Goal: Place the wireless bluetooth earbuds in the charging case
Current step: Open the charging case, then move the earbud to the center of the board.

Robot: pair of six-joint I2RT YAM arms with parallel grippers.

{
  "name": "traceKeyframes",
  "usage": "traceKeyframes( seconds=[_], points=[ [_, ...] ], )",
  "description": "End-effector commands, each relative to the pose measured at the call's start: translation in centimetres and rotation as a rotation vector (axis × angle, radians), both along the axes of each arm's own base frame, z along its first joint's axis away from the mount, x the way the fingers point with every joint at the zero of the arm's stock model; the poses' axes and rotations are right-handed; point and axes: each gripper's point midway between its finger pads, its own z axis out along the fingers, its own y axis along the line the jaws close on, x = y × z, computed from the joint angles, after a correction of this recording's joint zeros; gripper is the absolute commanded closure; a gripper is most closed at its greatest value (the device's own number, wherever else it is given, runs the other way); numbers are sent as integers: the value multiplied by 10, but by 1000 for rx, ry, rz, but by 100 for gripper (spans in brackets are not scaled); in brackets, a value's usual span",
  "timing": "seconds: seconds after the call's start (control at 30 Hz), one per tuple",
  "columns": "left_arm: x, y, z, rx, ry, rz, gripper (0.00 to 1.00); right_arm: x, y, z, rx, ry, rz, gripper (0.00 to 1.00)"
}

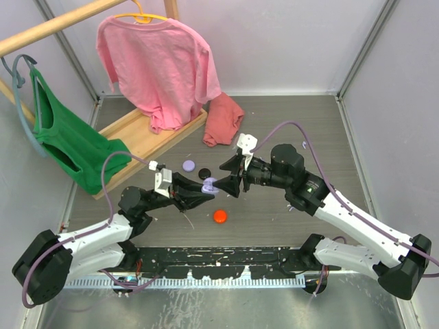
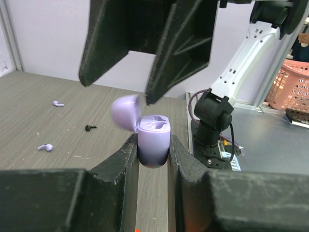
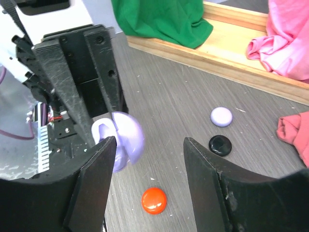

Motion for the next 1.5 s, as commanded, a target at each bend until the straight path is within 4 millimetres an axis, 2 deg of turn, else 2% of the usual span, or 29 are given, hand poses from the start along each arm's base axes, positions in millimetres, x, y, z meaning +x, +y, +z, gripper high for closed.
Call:
traceKeyframes(
  seconds=[0.0,0.13,0.27,0.4,0.6,0.73,0.93,1.1,1.2,1.27,1.47],
  points=[
    [-16,4,24,-62,-116,-40,95,12,-4,31,45,-65,-64,36],
    [-18,6,24,-61,-121,-38,92,12,-3,31,42,-58,-61,36],
    [-9,8,20,-44,-98,13,92,13,-4,32,37,-51,-72,36],
    [0,10,9,-8,-107,75,93,23,-13,29,14,-20,-159,33],
    [13,15,-7,20,-122,157,93,45,-37,4,-68,92,-381,30],
    [17,18,-14,26,-162,195,90,55,-60,-31,-151,199,-549,28],
    [22,16,-27,63,-194,215,89,58,-95,-100,-274,402,-782,24],
    [27,24,-32,70,-166,273,93,59,-135,-151,-335,536,-991,24],
    [31,30,-34,95,-159,313,94,61,-161,-174,-328,623,-1109,23],
    [31,33,-37,115,-165,329,99,62,-179,-186,-319,676,-1191,23],
    [31,36,-40,140,-167,339,100,56,-227,-217,-346,789,-1409,23]
  ],
)
